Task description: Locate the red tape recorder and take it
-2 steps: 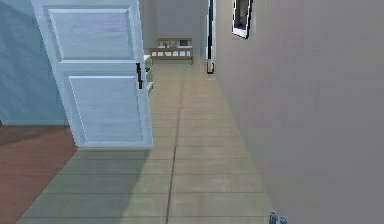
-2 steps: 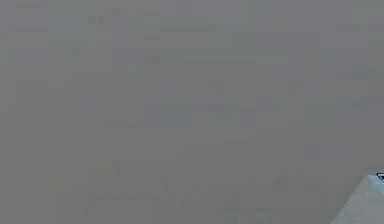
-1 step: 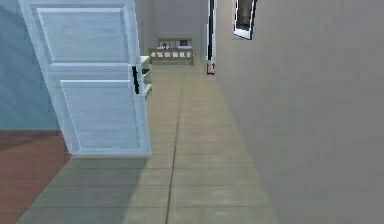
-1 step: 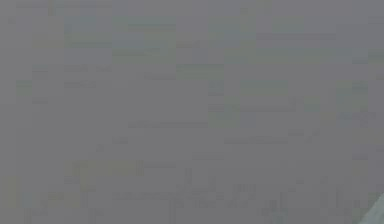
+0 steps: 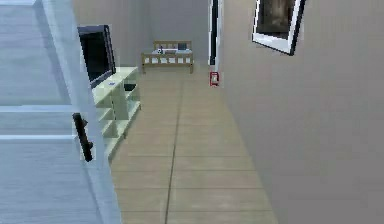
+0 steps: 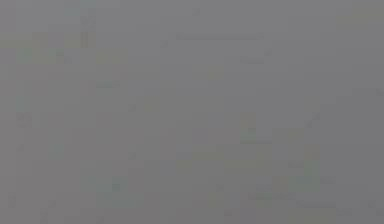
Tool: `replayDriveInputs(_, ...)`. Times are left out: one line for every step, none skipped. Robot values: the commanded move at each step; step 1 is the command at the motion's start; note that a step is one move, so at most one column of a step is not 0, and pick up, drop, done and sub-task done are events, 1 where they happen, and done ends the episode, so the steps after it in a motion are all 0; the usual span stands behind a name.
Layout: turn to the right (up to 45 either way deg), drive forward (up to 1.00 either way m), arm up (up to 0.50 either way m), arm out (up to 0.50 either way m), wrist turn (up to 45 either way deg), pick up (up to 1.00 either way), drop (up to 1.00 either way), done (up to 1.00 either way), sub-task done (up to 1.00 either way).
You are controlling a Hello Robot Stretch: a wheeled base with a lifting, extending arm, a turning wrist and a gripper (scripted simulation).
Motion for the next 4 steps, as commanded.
replayDriveInputs(0.0,1.00,0.00,0.00,0.0,0.00,0.00,0.00,0.00)
replayDriveInputs(0.0,1.00,0.00,0.00,0.0,0.00,0.00,0.00,0.00)
replayDriveInputs(0.0,1.00,0.00,0.00,0.0,0.00,0.00,0.00,0.00)
replayDriveInputs(0.0,1.00,0.00,0.00,0.0,0.00,0.00,0.00,0.00)
